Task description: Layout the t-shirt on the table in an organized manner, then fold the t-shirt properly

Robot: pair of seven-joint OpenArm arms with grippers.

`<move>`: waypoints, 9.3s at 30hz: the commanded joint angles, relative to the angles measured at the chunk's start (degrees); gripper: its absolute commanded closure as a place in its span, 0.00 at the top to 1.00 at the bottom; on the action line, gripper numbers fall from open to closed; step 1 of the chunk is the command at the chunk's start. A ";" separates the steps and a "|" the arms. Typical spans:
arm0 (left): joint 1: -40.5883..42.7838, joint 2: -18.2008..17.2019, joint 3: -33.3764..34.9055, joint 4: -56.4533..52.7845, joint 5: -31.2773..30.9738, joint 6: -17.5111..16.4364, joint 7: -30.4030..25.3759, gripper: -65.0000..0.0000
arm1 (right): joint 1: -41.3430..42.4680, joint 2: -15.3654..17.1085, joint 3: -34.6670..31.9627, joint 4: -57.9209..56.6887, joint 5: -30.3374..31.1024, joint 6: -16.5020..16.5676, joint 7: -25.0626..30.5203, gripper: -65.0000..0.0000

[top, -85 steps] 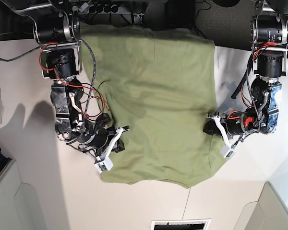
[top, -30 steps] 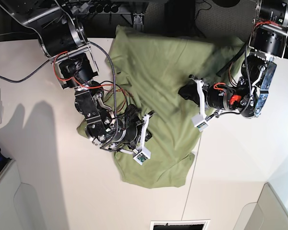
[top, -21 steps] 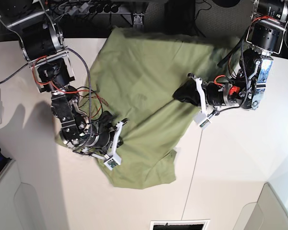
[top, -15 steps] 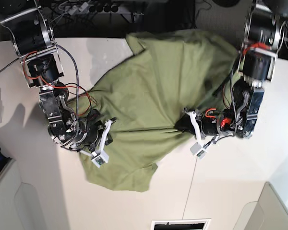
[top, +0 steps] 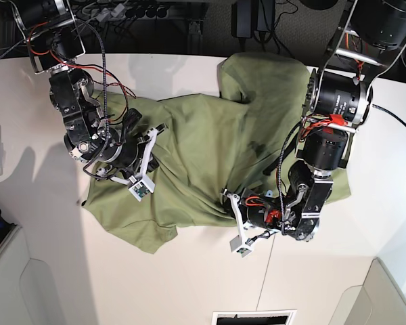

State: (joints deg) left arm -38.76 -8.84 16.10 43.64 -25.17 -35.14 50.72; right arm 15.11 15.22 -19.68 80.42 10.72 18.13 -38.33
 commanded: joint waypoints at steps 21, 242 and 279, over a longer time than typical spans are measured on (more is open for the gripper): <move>29.83 -29.09 -0.26 33.92 -16.50 -3.43 2.49 0.00 | 5.66 0.31 3.13 -2.54 -0.63 0.17 -0.26 0.00; 26.69 -27.17 -24.30 20.46 -13.11 -4.86 -16.24 0.00 | -6.56 2.21 43.04 3.02 32.13 15.72 -7.32 0.00; 22.86 -20.02 -15.58 18.05 -3.04 1.73 -23.47 0.33 | -0.76 -0.15 32.87 -1.53 15.52 14.78 2.40 0.00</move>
State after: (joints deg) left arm -14.15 -27.83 0.95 60.90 -27.44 -33.74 27.20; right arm 13.06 14.46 13.02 77.89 25.32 32.80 -37.01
